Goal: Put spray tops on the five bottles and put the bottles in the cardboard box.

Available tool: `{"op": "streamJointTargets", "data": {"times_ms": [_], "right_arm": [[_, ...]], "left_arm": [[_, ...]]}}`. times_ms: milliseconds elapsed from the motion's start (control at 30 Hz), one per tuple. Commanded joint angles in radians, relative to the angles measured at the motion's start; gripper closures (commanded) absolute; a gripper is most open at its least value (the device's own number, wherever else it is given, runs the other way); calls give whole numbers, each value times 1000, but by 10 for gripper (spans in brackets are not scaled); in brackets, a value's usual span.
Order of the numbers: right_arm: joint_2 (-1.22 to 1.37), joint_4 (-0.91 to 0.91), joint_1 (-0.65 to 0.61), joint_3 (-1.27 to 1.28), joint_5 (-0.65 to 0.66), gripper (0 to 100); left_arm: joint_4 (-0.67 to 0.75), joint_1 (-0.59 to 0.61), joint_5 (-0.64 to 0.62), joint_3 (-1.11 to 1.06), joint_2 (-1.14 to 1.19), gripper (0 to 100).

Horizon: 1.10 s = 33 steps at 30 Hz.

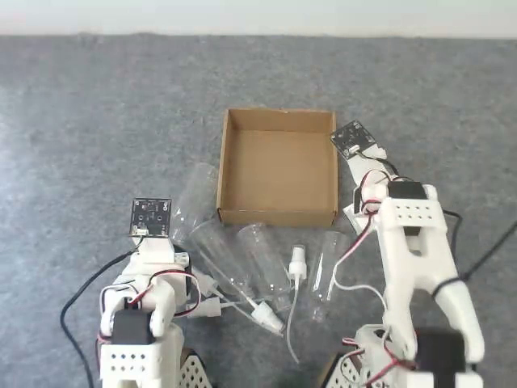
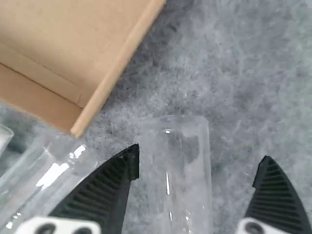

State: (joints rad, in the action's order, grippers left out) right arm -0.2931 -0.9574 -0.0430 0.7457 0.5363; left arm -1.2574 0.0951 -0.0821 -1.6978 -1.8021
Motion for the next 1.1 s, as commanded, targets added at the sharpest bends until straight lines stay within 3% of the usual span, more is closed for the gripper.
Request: {"op": "streamJointTargets", "data": {"times_ms": [0, 133, 333, 767, 967, 1067], "right_arm": [[28, 48, -5, -60, 18, 653], [67, 48, -5, -60, 18, 661], [108, 50, -5, -60, 64, 757], [156, 41, 101, -81, 95, 772], [154, 41, 127, -97, 95, 904], [154, 41, 130, -98, 95, 912]], "left_arm": [[-5, 3, 2, 13, -17, 986], [-5, 3, 2, 13, -17, 986], [-5, 3, 2, 13, -17, 986], [-5, 3, 2, 13, -17, 986], [-5, 3, 2, 13, -17, 986], [-5, 3, 2, 13, -17, 986]]}}
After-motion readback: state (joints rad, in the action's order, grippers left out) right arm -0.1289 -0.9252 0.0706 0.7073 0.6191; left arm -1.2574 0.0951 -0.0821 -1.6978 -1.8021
